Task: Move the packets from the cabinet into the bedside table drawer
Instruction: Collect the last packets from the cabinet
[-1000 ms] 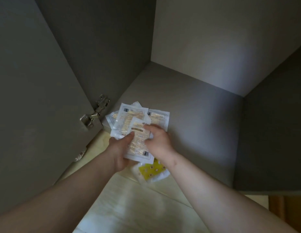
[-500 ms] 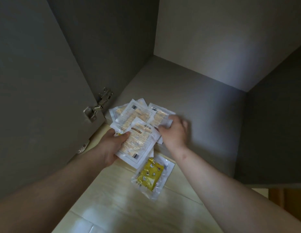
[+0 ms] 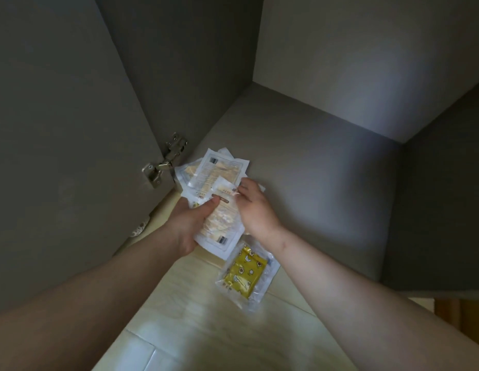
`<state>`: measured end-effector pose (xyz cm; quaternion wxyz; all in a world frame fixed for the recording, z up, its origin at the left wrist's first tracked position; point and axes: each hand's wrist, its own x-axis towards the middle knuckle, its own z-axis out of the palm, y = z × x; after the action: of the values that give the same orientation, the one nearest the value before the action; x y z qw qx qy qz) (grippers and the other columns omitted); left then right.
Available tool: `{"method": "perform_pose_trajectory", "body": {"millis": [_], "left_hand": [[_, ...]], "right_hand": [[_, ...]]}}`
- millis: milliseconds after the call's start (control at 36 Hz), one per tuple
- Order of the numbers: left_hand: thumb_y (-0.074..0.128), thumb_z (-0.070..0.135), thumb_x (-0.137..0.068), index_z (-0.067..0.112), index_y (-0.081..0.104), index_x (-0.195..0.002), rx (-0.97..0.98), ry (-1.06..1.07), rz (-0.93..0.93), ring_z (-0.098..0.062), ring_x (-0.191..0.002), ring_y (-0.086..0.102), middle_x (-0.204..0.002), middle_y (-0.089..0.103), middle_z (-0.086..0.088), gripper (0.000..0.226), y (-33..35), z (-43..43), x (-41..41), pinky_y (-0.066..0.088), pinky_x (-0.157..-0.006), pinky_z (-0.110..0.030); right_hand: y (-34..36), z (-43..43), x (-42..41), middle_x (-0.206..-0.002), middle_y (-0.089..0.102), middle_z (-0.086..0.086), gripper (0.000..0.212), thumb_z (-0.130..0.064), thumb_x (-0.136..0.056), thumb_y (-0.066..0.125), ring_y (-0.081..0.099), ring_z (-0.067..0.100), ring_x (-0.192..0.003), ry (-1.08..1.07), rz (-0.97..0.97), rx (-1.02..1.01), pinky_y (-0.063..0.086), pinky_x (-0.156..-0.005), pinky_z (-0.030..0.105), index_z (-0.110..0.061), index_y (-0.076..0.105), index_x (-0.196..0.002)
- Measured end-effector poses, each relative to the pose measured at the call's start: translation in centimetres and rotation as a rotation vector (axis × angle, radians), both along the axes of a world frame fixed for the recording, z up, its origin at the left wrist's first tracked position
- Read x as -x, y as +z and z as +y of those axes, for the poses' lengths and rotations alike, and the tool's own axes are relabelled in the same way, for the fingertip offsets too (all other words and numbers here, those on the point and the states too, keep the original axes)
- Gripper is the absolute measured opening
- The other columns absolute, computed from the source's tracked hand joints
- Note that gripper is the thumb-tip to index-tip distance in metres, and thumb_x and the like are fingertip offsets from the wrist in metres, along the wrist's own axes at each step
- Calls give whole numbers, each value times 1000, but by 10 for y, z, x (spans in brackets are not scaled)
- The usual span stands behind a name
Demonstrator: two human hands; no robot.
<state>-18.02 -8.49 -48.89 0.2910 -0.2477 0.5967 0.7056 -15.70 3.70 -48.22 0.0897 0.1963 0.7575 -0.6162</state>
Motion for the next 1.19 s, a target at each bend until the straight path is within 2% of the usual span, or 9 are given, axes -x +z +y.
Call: {"method": "perform_pose_trajectory", "body": {"millis": [83,278,389,500,556,667,806,1028,1194], "left_hand": [[65,14,-86,14,53,-119,20,-86,45,-22,-83,68,-105,69,-8,35,2,-12,3,59,-60,-35],[62,12,-87,21,57,-108,73,-320,94,-24,-90,69,-105,70,-9,24,1,-47,-3,56,-78,-43],[64,15,-85,19,55,-112,146,-396,81,-26,-90,69,-103,71,-9,28,-5,-62,-17,55,-80,-48],[63,11,-87,23,53,-103,226,-428,42,-4,-61,66,-81,62,8,22,-19,-78,-36,52,-50,-17],[70,19,-81,19,51,-118,233,-466,-1,-13,-82,66,-98,65,1,41,-22,-85,-40,56,-70,-23],[83,36,-66,15,43,-136,244,-484,-21,-29,-110,60,-127,59,-11,83,-27,-96,-40,46,-98,-49],[70,18,-82,15,51,-125,222,-508,-49,-27,-104,63,-119,64,-10,47,-22,-89,-38,47,-97,-46],[81,40,-67,22,28,-146,271,-516,-19,-25,-127,46,-145,41,-2,97,-21,-97,-36,37,-106,-41],[85,54,-45,23,42,-139,298,-491,40,-26,-118,55,-135,54,-6,107,-29,-108,-29,44,-100,-49]], "right_hand": [[5,7,-12,-103,59,-3,32,-1,-98,37,58,7,-85,-61,13,156,49,-72,12,-22,42,-121],[-13,6,-38,-77,59,-1,20,-14,-97,45,55,10,-49,52,-68,21,44,-44,20,-24,51,-81],[-28,9,-50,-67,57,-4,22,-16,-93,50,55,17,-67,199,-69,-289,44,-67,32,-22,54,-72],[-34,16,-63,-130,54,-2,40,-26,-83,60,47,18,-118,576,-121,-691,37,-96,26,-24,55,-122],[-34,18,-68,-150,26,-9,69,-34,-76,67,22,19,-136,766,-158,-777,23,-109,32,-34,37,-138],[-37,19,-71,-152,14,-11,93,-44,-67,75,15,18,-137,884,-123,-960,19,-107,33,-41,23,-144],[-39,13,-68,-131,38,0,87,-49,-63,77,32,22,-123,857,-145,-1054,27,-99,31,-34,32,-136],[-29,27,-62,-67,53,-5,30,-40,-77,71,56,19,-68,396,-173,-622,45,-62,27,-14,58,-83],[-18,3,-61,-65,53,0,19,-20,-93,56,50,-3,-45,-68,-120,90,40,-48,11,-8,55,-79]]}}
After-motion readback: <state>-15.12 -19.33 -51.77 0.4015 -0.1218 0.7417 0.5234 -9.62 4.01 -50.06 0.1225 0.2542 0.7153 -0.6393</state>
